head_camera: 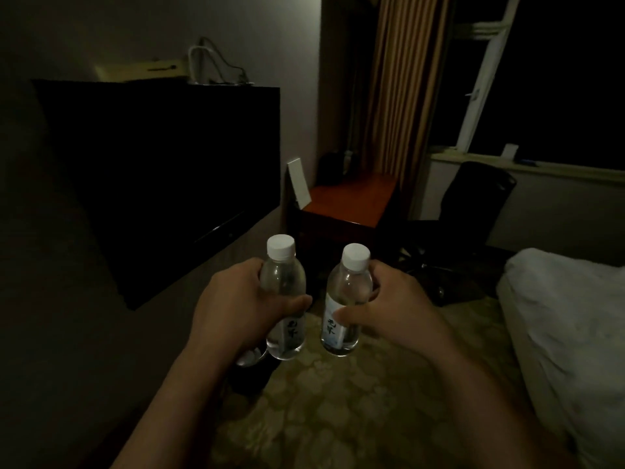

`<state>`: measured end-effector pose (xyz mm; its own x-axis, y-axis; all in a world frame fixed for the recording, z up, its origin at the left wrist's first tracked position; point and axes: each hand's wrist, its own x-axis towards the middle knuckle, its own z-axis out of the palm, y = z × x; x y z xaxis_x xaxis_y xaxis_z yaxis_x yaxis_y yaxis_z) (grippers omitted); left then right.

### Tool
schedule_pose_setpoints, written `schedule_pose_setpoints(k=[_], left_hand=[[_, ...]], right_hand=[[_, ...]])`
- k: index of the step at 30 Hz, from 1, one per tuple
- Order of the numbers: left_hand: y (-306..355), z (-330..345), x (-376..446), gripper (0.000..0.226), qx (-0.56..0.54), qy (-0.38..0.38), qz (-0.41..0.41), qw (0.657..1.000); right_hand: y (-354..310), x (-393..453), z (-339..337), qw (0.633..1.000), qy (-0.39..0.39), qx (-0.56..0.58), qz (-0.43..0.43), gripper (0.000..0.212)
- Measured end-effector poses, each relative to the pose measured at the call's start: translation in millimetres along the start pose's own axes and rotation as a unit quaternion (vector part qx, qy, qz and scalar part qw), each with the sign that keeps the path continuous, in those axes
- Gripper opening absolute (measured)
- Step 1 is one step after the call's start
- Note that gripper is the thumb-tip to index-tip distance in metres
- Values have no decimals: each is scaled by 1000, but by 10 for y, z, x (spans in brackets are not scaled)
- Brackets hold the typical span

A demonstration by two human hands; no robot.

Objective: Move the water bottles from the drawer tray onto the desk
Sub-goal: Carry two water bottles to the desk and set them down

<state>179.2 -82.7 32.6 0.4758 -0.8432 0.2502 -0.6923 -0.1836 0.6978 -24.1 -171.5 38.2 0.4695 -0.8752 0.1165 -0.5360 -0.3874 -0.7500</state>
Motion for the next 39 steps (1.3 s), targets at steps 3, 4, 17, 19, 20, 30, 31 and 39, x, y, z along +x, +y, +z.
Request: schedule_pose_setpoints(k=[3, 4, 17, 19, 20, 30, 31, 39], left_hand=[[91, 343, 538, 46, -12, -23, 17, 1000], [120, 432, 692, 45, -17, -28, 23, 999], [683, 1813, 3613, 53, -59, -112, 140, 982], [807, 2016, 3962, 51, -57, -124, 155, 978], [873, 2128, 4121, 50, -56, -128, 162, 977], [1485, 3665, 5568, 52, -30, -155, 173, 972], [1571, 3833, 5718, 51, -27, -150, 168, 974], [2329, 4928, 6929, 44, -17, -78, 97, 992]], right_hand=[[293, 456, -152, 999, 39, -1, 17, 51], [366, 602, -196, 999, 45, -2, 20, 52], [1176, 3024, -1046, 987, 131, 3, 96, 49], [1348, 3313, -1187, 985, 147, 7, 95, 49], [1448, 3445, -1259, 984, 154, 8, 93, 49], [2689, 4963, -2157, 983, 165, 19, 82, 46], [2827, 5148, -2280, 984, 159, 22, 77, 46], [3697, 6769, -3343, 997, 74, -6, 38, 48]])
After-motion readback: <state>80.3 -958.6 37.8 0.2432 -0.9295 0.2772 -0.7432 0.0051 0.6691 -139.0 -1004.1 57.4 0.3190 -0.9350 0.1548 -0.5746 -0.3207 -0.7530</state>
